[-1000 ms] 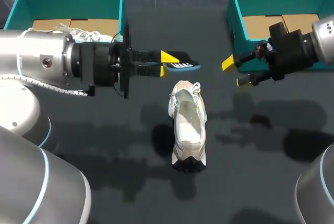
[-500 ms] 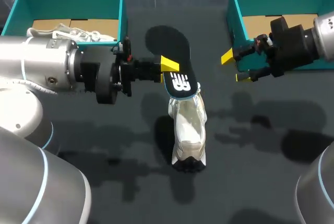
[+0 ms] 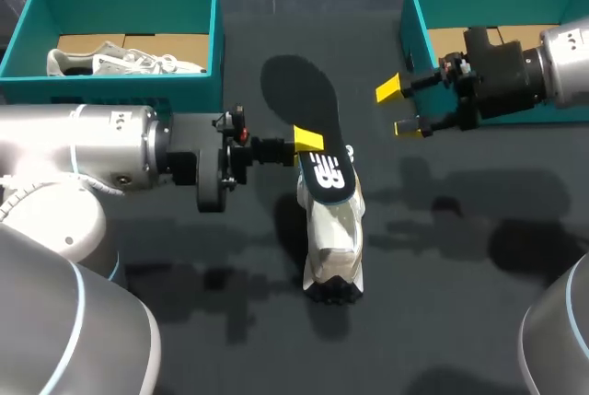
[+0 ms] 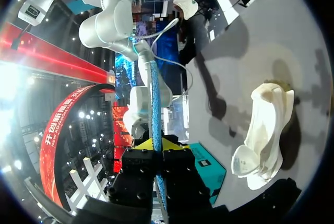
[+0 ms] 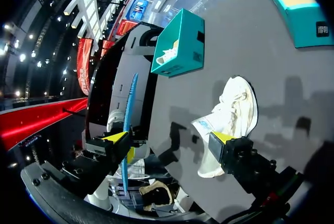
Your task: Take the shoe out of the shoebox, open the shoe tongue, remove and reinsert the insole, then place the shoe into the shoebox
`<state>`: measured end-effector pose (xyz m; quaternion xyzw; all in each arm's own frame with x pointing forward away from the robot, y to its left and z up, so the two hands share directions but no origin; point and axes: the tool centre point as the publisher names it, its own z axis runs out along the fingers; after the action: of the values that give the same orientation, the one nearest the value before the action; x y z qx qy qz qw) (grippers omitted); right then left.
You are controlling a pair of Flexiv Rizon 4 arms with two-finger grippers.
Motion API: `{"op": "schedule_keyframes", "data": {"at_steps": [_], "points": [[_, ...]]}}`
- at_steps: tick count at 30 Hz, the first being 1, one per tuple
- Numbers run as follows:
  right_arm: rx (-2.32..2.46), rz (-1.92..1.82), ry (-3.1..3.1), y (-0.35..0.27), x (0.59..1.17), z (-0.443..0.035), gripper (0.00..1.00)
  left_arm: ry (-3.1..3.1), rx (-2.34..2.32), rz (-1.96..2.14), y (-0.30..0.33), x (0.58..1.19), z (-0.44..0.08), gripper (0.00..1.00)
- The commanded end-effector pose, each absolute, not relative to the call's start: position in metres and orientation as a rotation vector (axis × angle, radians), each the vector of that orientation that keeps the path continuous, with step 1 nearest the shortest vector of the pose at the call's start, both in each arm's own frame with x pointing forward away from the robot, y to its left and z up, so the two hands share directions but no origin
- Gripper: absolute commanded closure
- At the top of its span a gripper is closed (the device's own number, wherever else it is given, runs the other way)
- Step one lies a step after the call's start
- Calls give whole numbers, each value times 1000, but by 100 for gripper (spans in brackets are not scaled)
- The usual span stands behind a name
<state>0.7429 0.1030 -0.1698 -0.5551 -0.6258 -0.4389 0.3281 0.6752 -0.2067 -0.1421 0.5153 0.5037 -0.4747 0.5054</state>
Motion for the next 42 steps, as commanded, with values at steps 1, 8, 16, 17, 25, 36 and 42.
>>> {"op": "schedule_keyframes", "data": {"at_steps": [1, 8, 16, 17, 25, 36, 42], "points": [[-1404, -1137, -1631, 113, 751, -171, 0, 1217, 1242, -1150, -213, 685, -151, 100], [-1334, -1075, -1580, 129, 751, -174, 0, 1213, 1226, -1149, -221, 692, -163, 100], [-1256, -1013, -1547, 145, 749, -178, 17, 1214, 1251, -1143, -232, 693, -170, 100], [-1250, -1005, -1550, 147, 748, -178, 19, 1215, 1252, -1143, -233, 693, -171, 100], [-1223, -1032, -1545, 153, 742, -181, 36, 1220, 1254, -1114, -240, 699, -177, 100], [-1209, -1075, -1519, 161, 733, -183, 53, 1243, 1237, -1102, -251, 707, -181, 100], [-1201, -1096, -1514, 165, 729, -183, 53, 1248, 1242, -1096, -253, 709, -184, 100]]}}
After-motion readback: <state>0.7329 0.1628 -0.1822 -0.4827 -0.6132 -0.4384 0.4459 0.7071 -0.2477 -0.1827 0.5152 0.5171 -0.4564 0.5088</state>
